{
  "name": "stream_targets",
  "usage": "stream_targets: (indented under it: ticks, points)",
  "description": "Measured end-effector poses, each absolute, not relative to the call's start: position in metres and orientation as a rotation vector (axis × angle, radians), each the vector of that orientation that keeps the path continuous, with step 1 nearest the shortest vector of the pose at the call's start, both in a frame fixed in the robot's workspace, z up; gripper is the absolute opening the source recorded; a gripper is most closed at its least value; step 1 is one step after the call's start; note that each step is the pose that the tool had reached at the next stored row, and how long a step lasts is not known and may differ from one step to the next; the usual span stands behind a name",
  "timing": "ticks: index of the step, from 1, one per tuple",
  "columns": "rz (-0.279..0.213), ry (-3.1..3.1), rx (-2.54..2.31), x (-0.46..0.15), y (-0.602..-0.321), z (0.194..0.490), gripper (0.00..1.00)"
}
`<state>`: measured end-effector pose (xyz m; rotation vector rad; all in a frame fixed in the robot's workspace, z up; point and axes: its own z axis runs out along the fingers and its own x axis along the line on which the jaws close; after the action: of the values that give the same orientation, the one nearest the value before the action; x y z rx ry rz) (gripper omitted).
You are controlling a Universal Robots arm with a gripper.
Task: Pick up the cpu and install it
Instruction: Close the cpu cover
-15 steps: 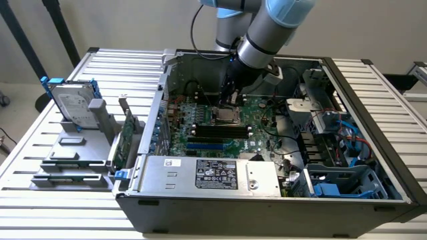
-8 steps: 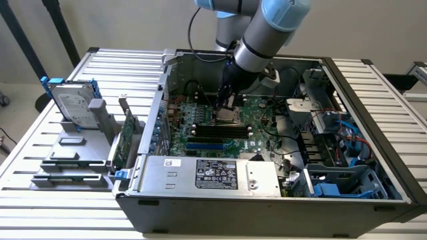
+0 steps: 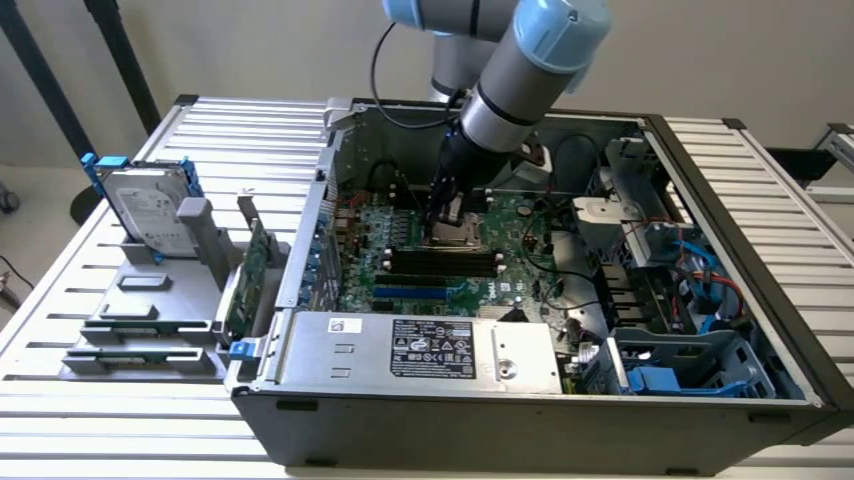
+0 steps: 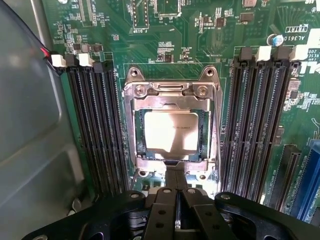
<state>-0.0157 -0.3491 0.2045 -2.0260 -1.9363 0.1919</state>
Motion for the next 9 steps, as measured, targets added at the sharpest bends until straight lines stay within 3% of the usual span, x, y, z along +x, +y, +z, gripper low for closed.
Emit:
stream_targets:
  ticks: [9]
  points:
    - [0.192,-1.936,-2.026,-0.0166,-0.3503,0.1961,0.11]
